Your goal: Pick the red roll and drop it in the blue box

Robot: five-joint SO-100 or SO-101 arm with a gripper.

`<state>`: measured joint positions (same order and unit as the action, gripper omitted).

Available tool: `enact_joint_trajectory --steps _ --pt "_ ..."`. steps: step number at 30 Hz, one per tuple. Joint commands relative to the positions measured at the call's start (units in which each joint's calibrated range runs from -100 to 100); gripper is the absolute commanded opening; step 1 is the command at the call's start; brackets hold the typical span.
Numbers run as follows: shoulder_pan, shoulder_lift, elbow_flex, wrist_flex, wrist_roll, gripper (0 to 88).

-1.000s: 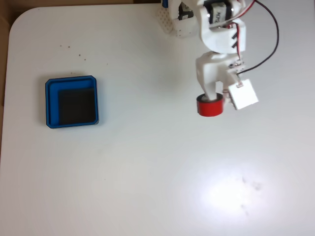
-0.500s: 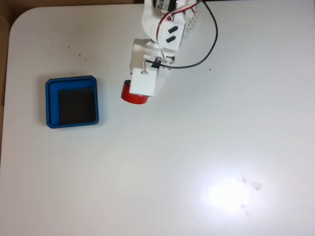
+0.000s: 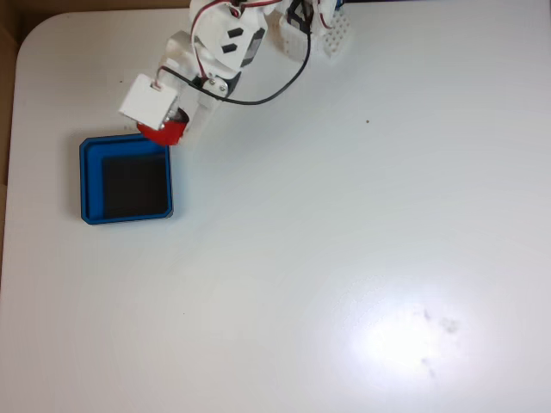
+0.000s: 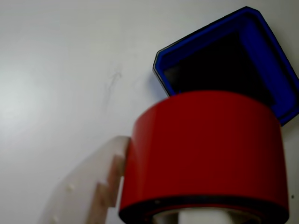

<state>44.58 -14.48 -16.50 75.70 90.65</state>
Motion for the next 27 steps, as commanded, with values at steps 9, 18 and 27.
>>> enact_joint_trajectory --steps 9,18,27 --pt "18.68 -2.16 -2.81 -0.2 -0.29 0.7" --pt "19.07 -2.24 -2.73 -0.12 -0.11 0.7" --pt "18.97 -2.24 -2.73 -0.37 0.15 0.7"
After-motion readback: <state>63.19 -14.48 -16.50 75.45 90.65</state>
